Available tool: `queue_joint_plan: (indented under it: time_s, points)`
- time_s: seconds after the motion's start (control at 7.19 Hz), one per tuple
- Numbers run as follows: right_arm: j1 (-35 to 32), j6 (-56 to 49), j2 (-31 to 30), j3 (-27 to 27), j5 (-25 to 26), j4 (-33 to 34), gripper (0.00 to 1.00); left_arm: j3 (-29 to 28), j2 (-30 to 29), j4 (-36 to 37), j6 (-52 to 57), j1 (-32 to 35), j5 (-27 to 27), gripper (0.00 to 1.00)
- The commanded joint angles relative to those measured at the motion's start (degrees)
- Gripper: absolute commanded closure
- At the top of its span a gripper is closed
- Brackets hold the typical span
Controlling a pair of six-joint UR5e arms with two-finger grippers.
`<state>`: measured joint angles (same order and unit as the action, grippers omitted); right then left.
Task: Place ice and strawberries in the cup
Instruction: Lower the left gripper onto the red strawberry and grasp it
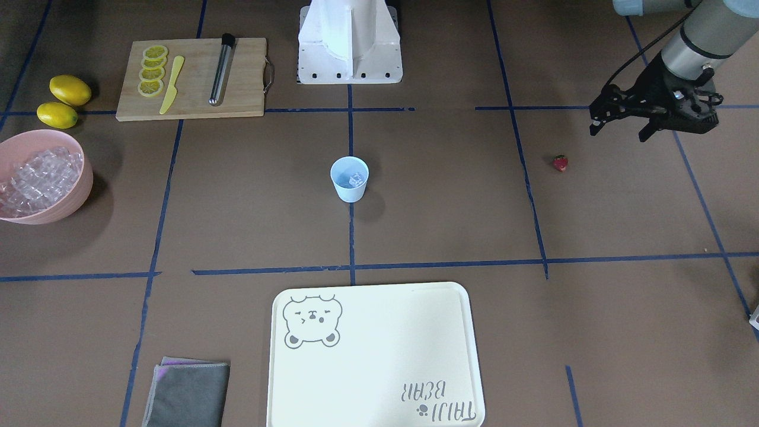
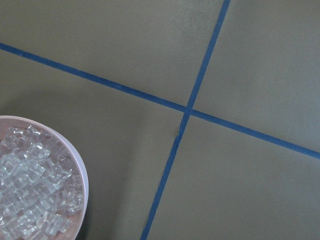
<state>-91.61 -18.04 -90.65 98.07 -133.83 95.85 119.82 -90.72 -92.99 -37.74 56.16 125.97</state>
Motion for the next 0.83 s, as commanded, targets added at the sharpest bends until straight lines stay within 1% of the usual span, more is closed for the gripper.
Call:
queue_joint_plan:
  time_s: [0.0, 0.14, 0.28, 0.42, 0.56, 0.69]
  points:
    - [-0.1, 1.3, -0.6, -1.3, 0.2, -2.2, 0.00, -3.4, 1.2, -8.5, -6.8, -5.3, -3.8, 0.00]
    - [-0.1, 1.3, -0.6, -1.3, 0.2, -2.2, 0.00, -7.7, 1.4, -15.7, -9.9, -7.0, -5.5, 0.00]
    - [-0.1, 1.3, -0.6, -1.3, 0.2, -2.2, 0.00, -10.8, 1.7, -21.6, -14.1, -9.4, -6.4, 0.00]
    - [-0.1, 1.3, -0.6, -1.4, 0.2, -2.2, 0.00, -11.4, 4.2, -25.3, -15.4, -11.1, -8.1, 0.00]
    - [-0.1, 1.3, -0.6, -1.4, 0.3, -2.2, 0.00, -11.5, 5.8, -26.9, -15.5, -11.5, -8.5, 0.00]
    - [-0.1, 1.5, -0.6, -1.4, 0.3, -2.2, 0.00, -12.4, 6.0, -27.2, -15.6, -11.9, -9.1, 0.00]
